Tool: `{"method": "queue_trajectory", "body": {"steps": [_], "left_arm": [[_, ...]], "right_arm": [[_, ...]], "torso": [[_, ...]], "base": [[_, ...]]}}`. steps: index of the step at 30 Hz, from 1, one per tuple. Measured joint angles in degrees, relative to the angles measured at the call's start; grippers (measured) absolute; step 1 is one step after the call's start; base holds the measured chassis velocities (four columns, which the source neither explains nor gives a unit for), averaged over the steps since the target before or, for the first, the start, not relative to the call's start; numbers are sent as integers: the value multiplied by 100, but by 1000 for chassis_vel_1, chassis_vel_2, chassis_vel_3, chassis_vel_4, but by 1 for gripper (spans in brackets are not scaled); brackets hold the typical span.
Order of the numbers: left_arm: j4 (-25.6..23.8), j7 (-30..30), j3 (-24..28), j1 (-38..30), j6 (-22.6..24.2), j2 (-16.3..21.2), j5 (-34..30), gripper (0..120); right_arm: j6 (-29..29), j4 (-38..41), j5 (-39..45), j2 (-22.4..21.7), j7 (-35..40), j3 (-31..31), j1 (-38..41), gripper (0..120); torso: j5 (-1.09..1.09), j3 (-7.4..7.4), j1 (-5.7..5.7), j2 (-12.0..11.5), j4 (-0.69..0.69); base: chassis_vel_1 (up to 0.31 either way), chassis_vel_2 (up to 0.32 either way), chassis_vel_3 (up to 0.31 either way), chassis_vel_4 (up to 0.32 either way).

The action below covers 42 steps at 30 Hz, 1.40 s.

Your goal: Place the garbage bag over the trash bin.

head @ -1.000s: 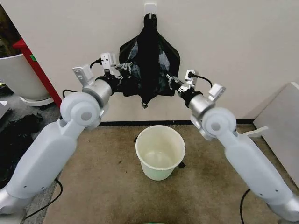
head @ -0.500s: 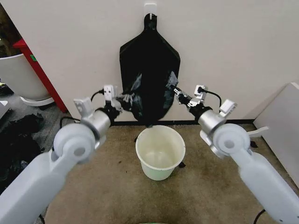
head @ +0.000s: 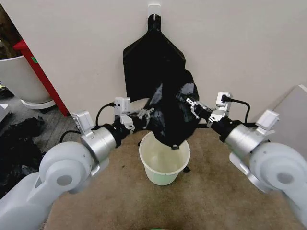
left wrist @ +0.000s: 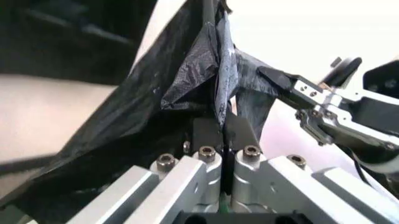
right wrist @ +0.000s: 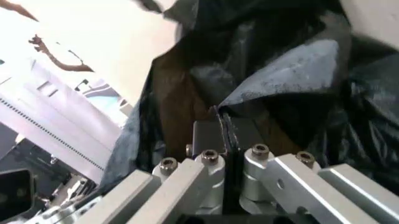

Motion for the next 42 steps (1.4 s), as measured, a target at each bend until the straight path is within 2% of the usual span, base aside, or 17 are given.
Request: {"method": "queue_trajectory", "body": {"steps": [3, 8, 12, 18, 21, 25, 33, 42], "left_arm": [[-30, -151, -64, 168, -29, 44, -69, 0], [132, -379, -66, 360, -144, -114, -32, 0], [465, -127, -16, 510, -306, -314, 352, 0], [959, 169, 136, 508, -398, -551, 573, 0], [1178, 301, 211, 492, -453, -642, 671, 0], [1424, 427, 365, 140, -480, -864, 729, 0], [1424, 407, 483, -330, -453, -1005, 515, 0], [1329, 413, 664, -304, -373, -1056, 251, 0]], "right_arm": [[-24, -20, 10, 42, -5, 198, -279, 0], [-26, -132, -39, 149, -88, 204, -531, 0], [2, -367, -271, 345, -256, -72, -514, 0], [1, -622, -392, 564, -280, -240, -386, 0], [1, -695, -430, 572, -302, -227, -416, 0], [0, -705, -397, 444, -316, -56, -526, 0], [7, -475, -270, 212, -327, 204, -768, 0], [-36, -265, -129, 108, -347, 449, -1203, 0]], "torso": [[0, 0, 0, 0, 1], [0, 1, 0, 0, 0], [0, 1, 0, 0, 1], [0, 1, 0, 0, 1], [-1, 2, 0, 0, 1], [0, 2, 0, 0, 0], [0, 1, 0, 0, 0], [0, 1, 0, 0, 0]], "base": [[0, 0, 0, 0], [0, 0, 0, 0], [0, 0, 0, 0], [0, 0, 0, 0], [0, 0, 0, 0], [0, 0, 0, 0], [0, 0, 0, 0], [0, 0, 0, 0]]}}
